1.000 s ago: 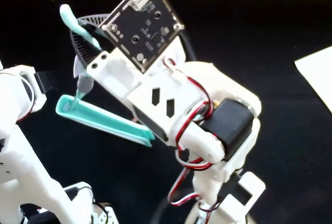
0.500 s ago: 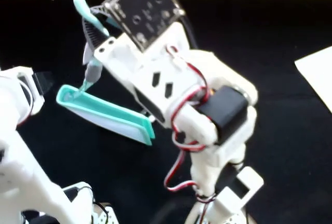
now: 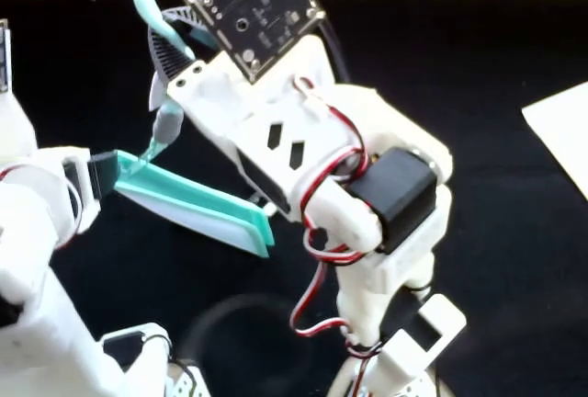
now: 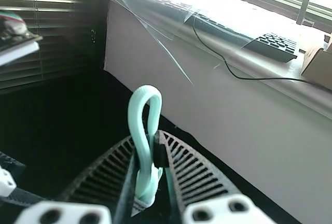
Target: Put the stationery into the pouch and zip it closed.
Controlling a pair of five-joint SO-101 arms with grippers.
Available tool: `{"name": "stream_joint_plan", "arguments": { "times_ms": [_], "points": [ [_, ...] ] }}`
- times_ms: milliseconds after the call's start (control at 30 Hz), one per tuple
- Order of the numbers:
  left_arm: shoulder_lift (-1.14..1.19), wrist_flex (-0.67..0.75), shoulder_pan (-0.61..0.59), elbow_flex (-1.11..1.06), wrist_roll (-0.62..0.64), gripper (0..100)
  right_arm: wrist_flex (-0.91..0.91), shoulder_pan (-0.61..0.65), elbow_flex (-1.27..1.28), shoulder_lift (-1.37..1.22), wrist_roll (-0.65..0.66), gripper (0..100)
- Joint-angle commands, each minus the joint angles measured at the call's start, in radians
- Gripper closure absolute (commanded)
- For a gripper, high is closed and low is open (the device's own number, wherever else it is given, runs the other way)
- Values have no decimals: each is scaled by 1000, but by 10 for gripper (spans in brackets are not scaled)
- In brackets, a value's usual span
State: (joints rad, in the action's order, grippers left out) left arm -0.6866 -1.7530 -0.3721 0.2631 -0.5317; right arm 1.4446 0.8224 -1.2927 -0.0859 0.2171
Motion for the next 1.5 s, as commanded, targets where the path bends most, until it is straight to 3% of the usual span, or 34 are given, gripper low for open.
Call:
{"name": "stream_joint_plan", "arguments": {
  "times_ms": [0, 467, 833, 1133, 1467],
  "points": [
    [-12, -15, 2, -8, -11, 733, -25, -16, -28, 5, -8, 989],
    [-5, -12, 10, -107, -12, 732, -25, -56, -28, 4, -11, 989],
    [-4, -8, 182, -110, -12, 735, -24, -51, -28, 7, -11, 989],
    [-5, -8, 182, -110, -15, 990, 2, -51, -28, 7, -11, 989],
    [-12, -8, 176, -116, -15, 993, 102, -84, -28, 16, -11, 989]
  ]
}}
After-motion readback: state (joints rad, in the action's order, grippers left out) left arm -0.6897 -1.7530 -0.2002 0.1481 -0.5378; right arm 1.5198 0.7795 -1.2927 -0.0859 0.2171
